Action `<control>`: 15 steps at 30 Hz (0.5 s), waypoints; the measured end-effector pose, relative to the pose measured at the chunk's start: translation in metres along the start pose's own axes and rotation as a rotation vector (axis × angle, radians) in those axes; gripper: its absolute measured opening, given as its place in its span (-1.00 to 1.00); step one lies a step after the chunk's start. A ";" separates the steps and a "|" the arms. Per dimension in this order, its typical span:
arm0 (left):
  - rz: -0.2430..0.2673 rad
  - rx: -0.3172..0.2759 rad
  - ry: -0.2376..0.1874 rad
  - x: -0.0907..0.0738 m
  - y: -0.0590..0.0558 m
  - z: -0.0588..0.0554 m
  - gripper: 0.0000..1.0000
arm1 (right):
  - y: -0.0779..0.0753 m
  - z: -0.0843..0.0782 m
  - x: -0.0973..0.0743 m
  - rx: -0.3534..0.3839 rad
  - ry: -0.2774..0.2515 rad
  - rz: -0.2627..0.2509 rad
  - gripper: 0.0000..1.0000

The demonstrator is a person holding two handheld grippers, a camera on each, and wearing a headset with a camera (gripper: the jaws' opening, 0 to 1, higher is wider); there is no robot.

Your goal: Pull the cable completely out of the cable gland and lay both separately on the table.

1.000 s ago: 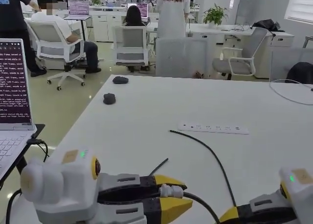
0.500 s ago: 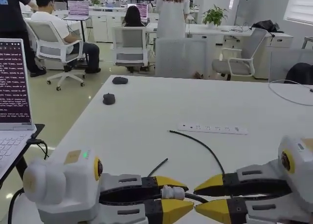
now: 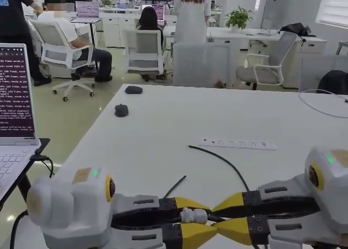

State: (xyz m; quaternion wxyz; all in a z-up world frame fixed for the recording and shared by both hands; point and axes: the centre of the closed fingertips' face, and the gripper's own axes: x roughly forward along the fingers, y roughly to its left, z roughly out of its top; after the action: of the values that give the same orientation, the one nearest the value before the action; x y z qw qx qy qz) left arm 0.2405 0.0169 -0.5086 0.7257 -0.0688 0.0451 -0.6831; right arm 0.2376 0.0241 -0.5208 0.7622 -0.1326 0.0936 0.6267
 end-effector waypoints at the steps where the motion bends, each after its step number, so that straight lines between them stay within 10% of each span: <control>1: -0.001 0.000 0.001 0.000 0.000 0.000 -0.65 | 0.000 0.000 0.000 0.002 -0.001 0.001 -0.85; 15: 0.013 0.001 -0.004 -0.001 0.002 0.000 -0.65 | 0.002 0.001 0.001 -0.006 -0.010 0.012 -0.95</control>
State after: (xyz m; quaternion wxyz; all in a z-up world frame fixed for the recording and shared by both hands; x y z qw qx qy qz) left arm 0.2428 0.0182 -0.5086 0.7304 -0.0696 0.0435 -0.6781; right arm 0.2359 0.0256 -0.5199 0.7584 -0.1312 0.0889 0.6322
